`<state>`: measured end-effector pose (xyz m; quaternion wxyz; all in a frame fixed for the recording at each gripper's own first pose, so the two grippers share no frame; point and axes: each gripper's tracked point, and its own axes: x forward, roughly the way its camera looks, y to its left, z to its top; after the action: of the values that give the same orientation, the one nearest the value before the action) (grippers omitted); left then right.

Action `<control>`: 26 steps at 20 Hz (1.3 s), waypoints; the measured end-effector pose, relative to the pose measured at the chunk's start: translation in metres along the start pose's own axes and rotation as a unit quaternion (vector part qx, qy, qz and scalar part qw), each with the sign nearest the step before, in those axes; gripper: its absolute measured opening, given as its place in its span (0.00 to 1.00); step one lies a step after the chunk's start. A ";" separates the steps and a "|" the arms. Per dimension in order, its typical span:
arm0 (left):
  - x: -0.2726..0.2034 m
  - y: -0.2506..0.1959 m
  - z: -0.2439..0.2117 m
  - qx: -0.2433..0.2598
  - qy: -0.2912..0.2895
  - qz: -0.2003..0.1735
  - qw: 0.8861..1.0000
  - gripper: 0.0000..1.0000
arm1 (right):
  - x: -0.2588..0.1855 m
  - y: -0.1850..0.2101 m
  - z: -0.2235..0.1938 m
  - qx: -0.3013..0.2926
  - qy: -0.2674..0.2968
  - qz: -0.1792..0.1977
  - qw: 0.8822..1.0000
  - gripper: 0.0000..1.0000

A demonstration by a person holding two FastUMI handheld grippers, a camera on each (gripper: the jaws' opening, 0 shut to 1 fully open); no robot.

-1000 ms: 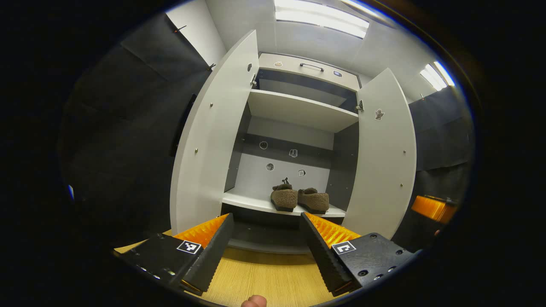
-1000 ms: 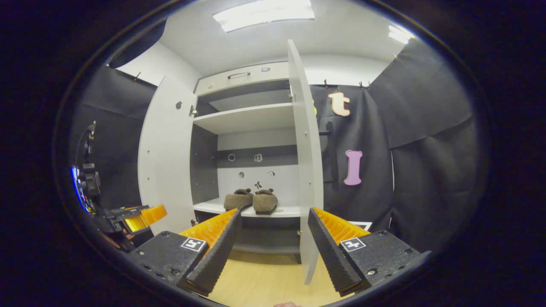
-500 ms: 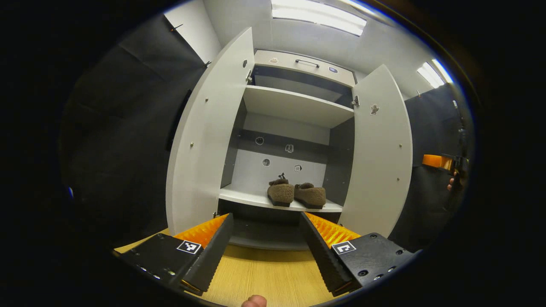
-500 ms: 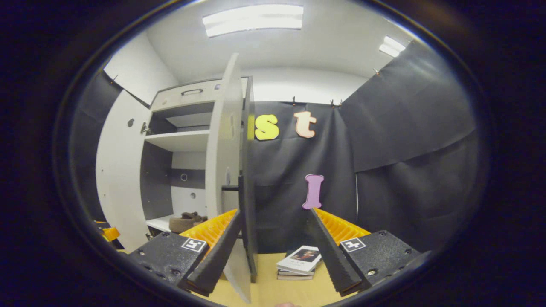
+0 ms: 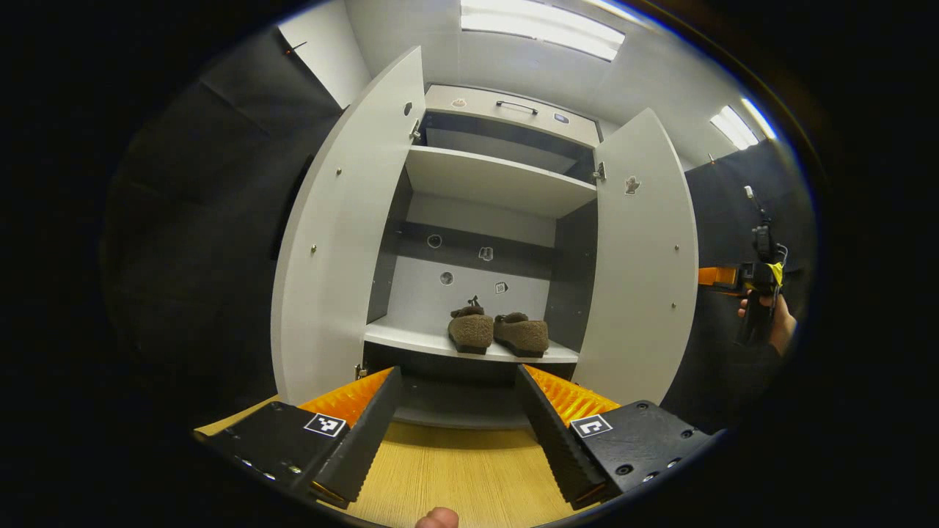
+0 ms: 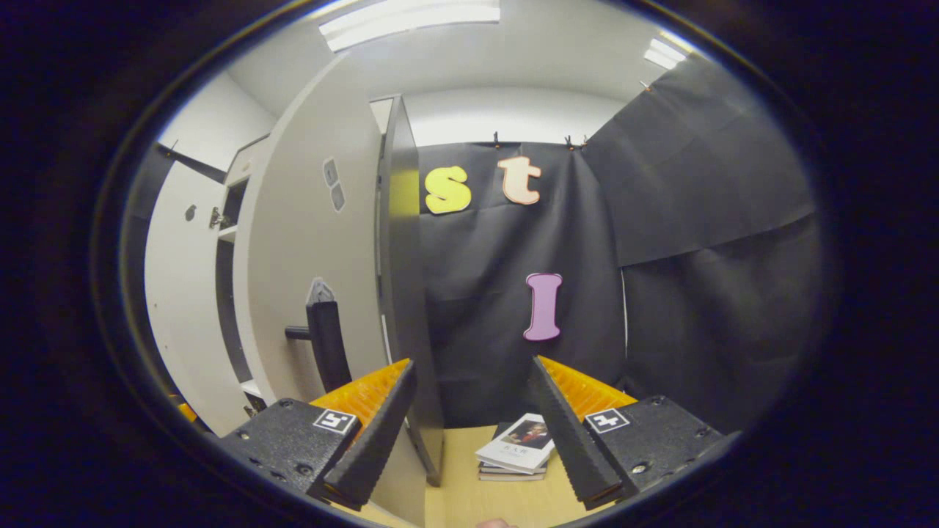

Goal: Grab one shoe with the right hand and put it into the shoe cabinet, grab the other shoe with the left hand and put it into the shoe cabinet; then close the right door with the right hand and the left door with the left hand.

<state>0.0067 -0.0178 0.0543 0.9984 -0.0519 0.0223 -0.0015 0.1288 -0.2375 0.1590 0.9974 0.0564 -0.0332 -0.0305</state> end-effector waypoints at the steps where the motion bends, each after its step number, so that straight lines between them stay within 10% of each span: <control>1: 0.000 0.000 -0.001 0.002 0.001 0.001 1.000 0.95 | 0.005 0.003 -0.003 -0.002 0.006 0.005 1.000 0.98; 18: -0.001 0.006 -0.014 0.005 0.017 0.006 1.000 0.95 | 0.004 0.110 -0.016 -0.068 0.005 0.091 0.993 0.96; 26: -0.008 0.024 -0.009 0.011 0.013 0.029 0.999 0.95 | 0.025 0.178 -0.033 -0.007 0.020 0.152 0.988 0.92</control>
<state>-0.0018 0.0047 0.0432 0.9982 -0.0397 0.0365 0.0269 0.1664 -0.0587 0.1484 0.9912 0.0444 -0.0213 0.1226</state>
